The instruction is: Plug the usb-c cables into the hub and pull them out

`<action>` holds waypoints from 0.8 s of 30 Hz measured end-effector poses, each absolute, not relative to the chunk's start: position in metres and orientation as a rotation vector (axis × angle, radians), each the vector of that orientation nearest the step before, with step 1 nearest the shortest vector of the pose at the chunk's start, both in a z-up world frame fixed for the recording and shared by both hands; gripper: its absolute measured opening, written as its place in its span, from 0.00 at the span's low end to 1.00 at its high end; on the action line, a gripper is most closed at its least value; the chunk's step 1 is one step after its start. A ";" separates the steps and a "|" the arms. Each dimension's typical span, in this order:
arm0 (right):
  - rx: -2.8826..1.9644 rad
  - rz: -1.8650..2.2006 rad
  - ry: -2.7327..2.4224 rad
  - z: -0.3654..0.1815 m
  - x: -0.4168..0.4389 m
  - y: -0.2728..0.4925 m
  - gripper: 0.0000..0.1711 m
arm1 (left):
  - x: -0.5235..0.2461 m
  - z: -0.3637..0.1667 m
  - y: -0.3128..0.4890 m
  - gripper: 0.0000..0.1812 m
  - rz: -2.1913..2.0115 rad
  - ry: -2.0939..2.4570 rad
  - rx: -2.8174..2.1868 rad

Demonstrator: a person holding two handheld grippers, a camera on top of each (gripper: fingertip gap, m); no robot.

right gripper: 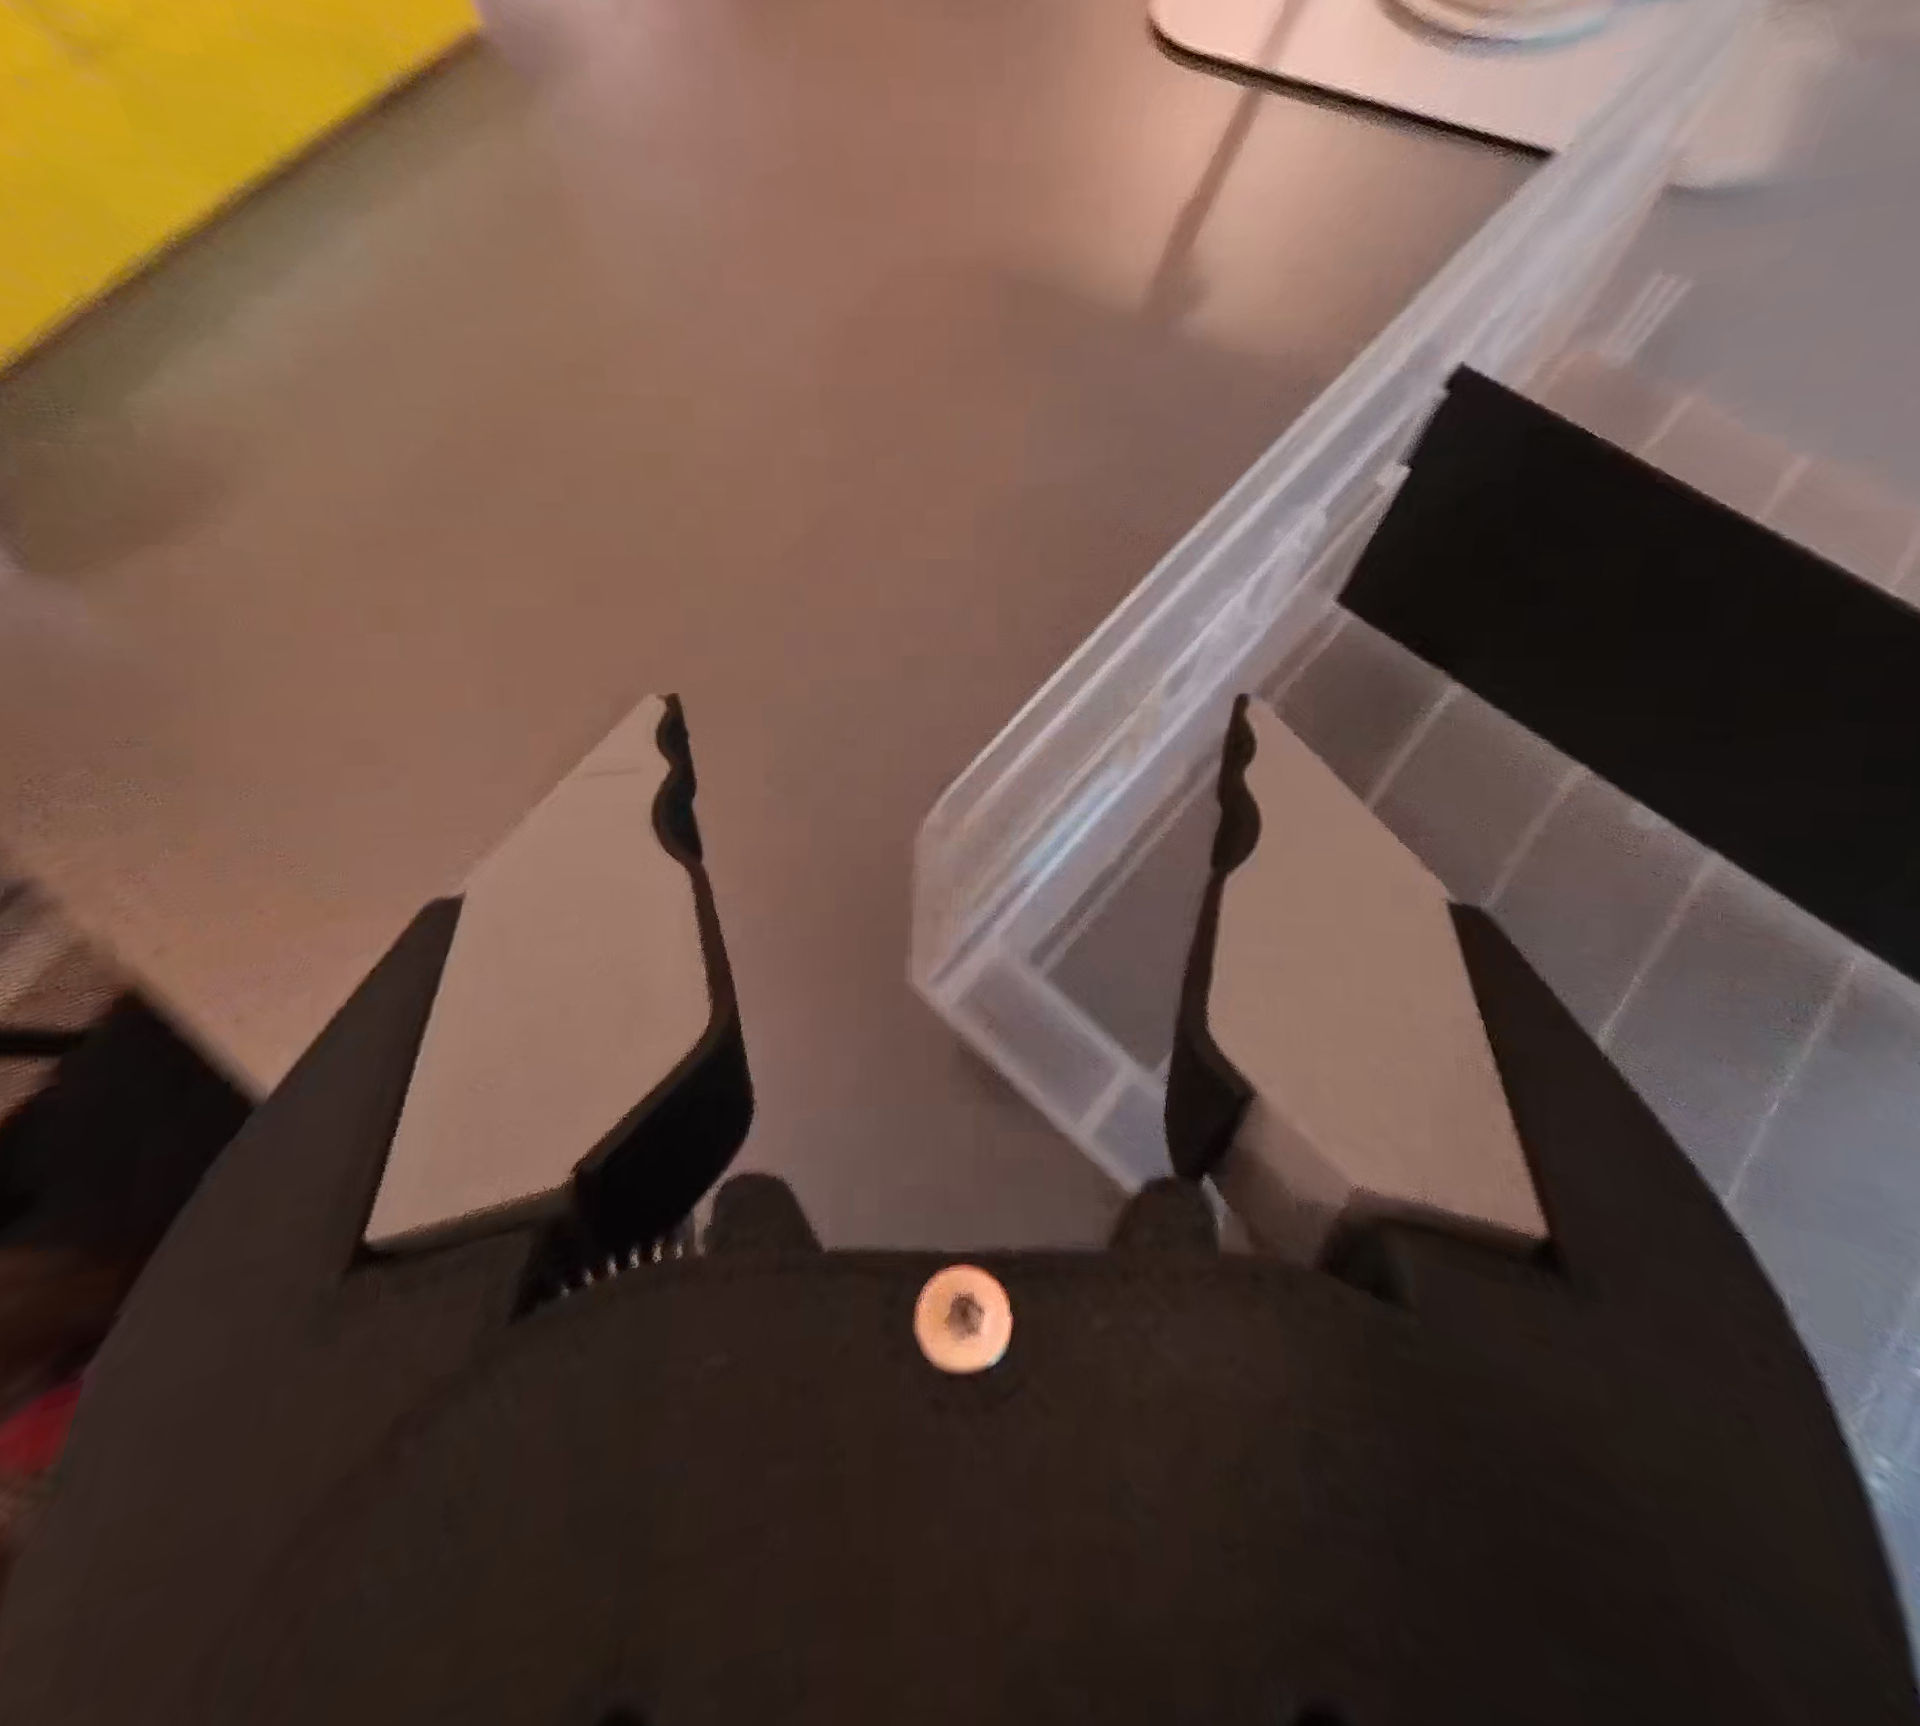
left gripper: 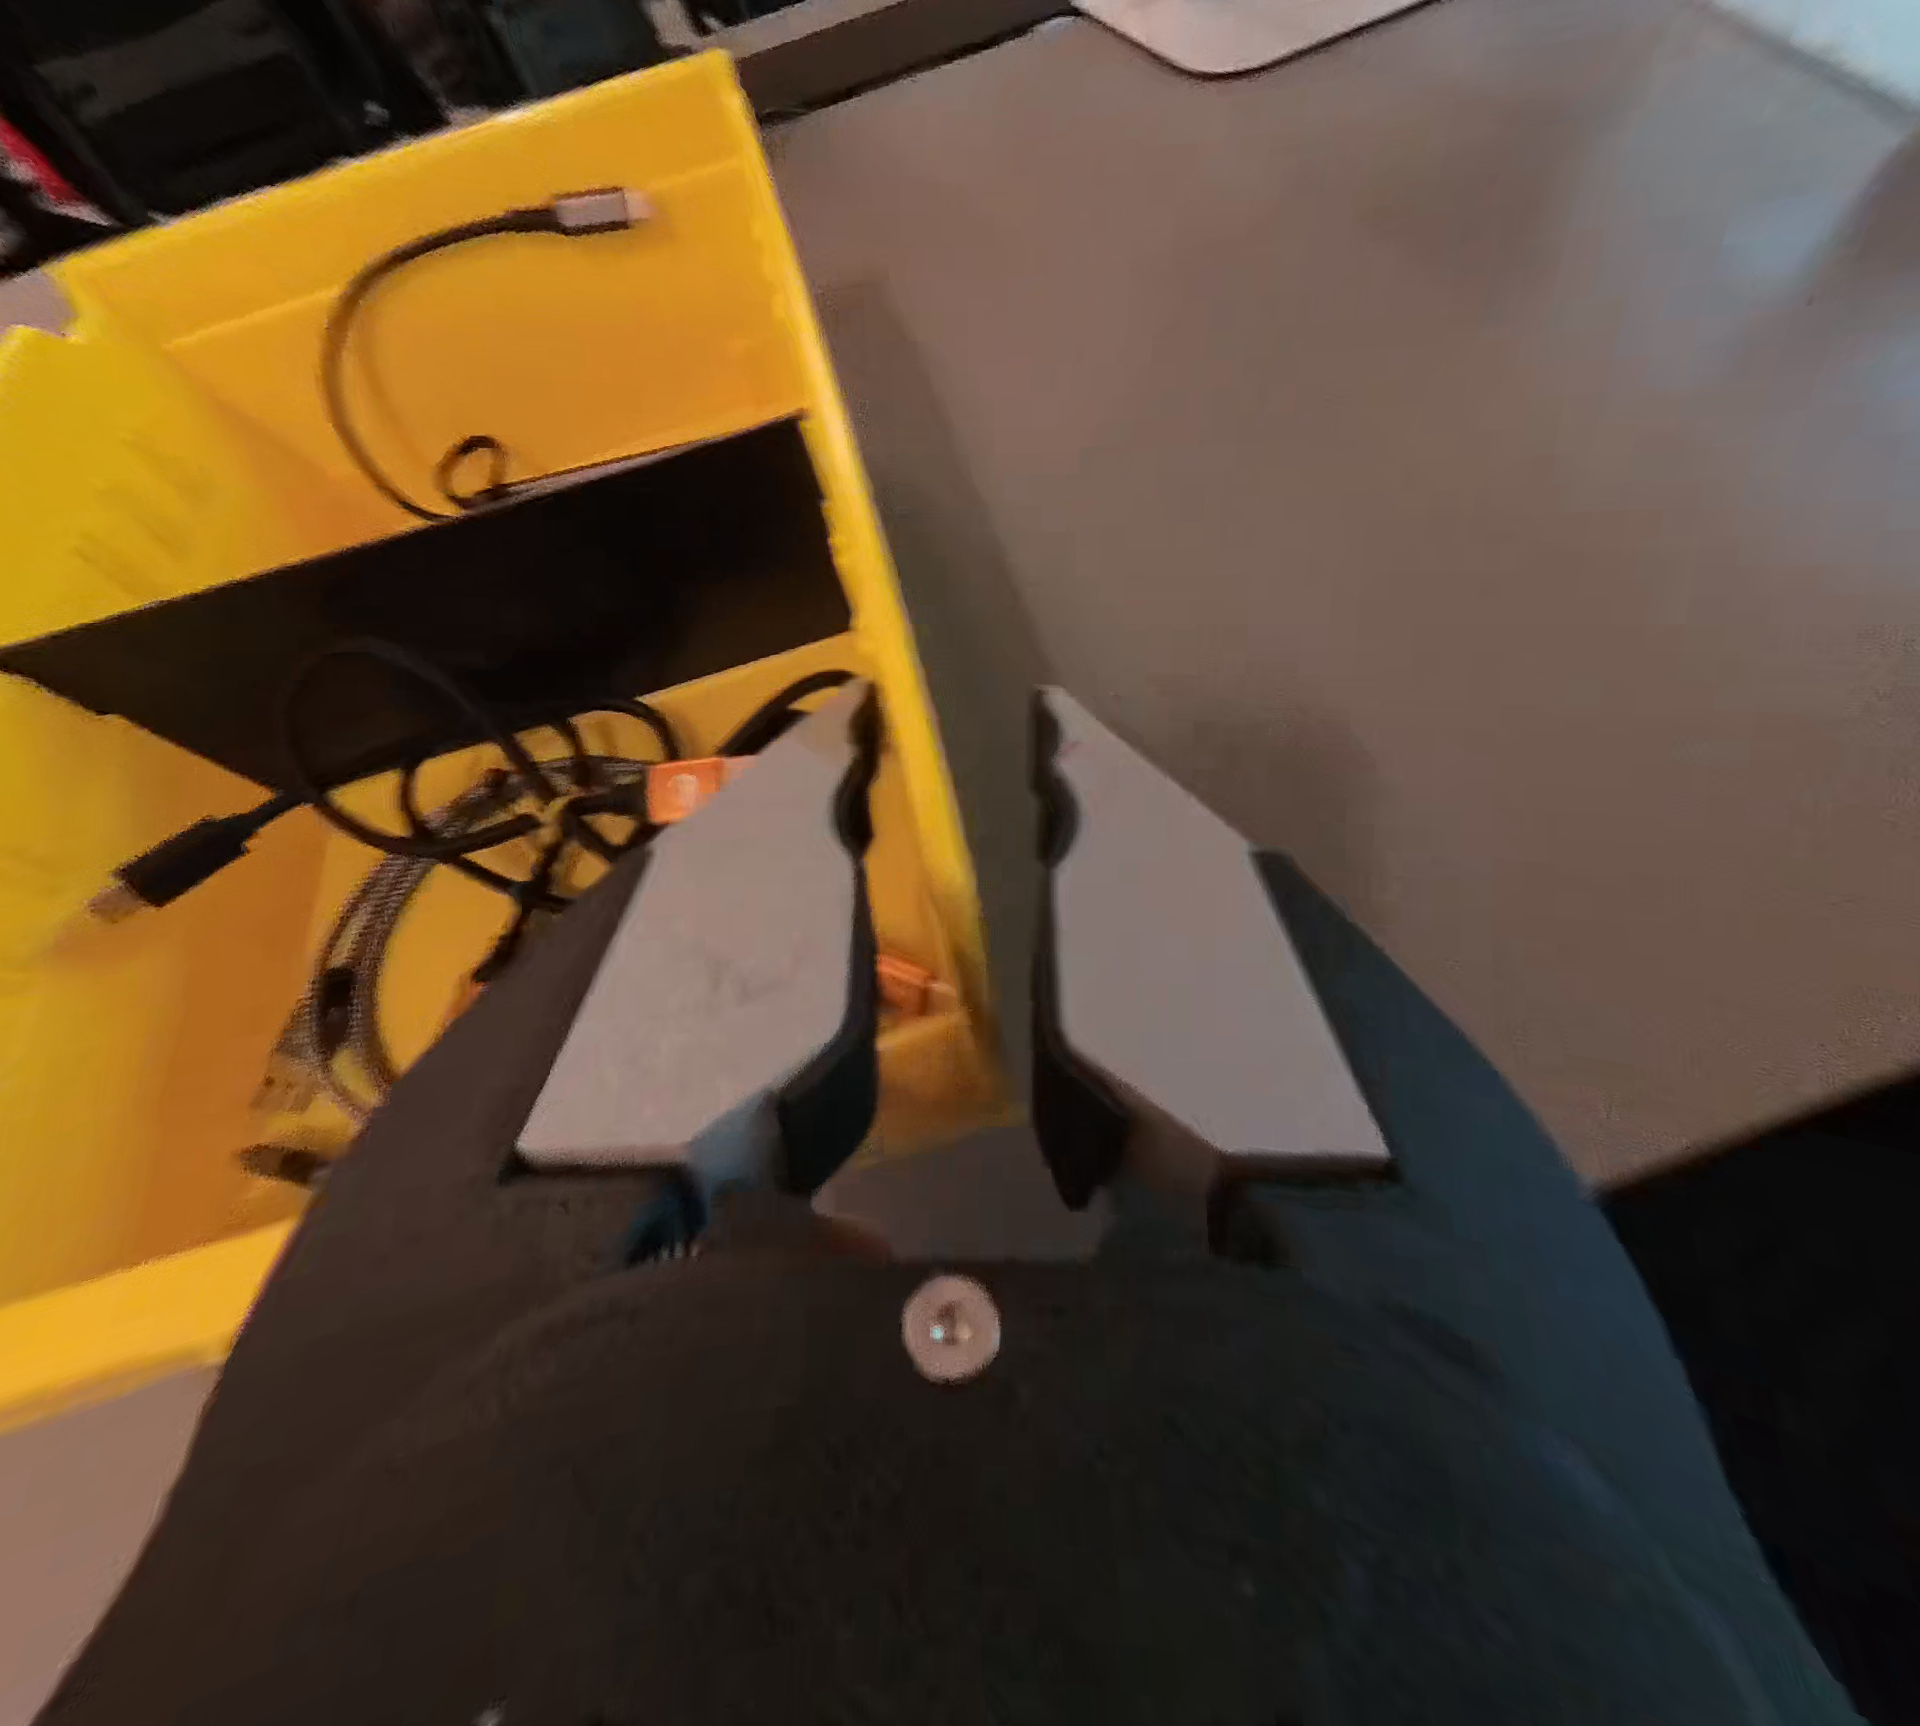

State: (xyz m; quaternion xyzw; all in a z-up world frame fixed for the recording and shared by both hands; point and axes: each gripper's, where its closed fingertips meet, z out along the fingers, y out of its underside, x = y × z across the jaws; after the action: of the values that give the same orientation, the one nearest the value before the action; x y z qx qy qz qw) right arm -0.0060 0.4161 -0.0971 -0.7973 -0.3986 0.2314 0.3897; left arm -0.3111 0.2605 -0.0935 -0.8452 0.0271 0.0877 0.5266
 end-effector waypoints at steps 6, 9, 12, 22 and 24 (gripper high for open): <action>-2.068 0.461 -1.001 -0.128 0.018 0.450 0.46 | -0.346 -0.092 0.246 0.02 0.346 0.024 -2.022; -2.080 0.281 -1.011 -0.127 0.057 0.462 0.50 | -0.365 -0.092 0.235 0.02 0.256 -0.051 -2.018; -2.072 0.145 -0.979 -0.119 0.094 0.463 0.26 | -0.375 -0.092 0.231 0.02 0.246 -0.067 -2.020; -2.119 0.167 -0.739 -0.114 0.166 0.452 0.03 | -0.317 -0.094 0.261 0.05 0.248 0.093 -2.056; -2.120 0.163 -0.727 -0.113 0.166 0.454 0.01 | -0.314 -0.093 0.265 0.02 0.270 0.112 -2.054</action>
State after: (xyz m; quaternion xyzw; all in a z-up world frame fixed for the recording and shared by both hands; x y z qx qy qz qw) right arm 0.1659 0.4541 -0.1135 -0.8507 -0.2917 0.0655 0.4322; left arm -0.3142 0.2645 -0.0933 -0.8526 0.0466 0.1121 0.5083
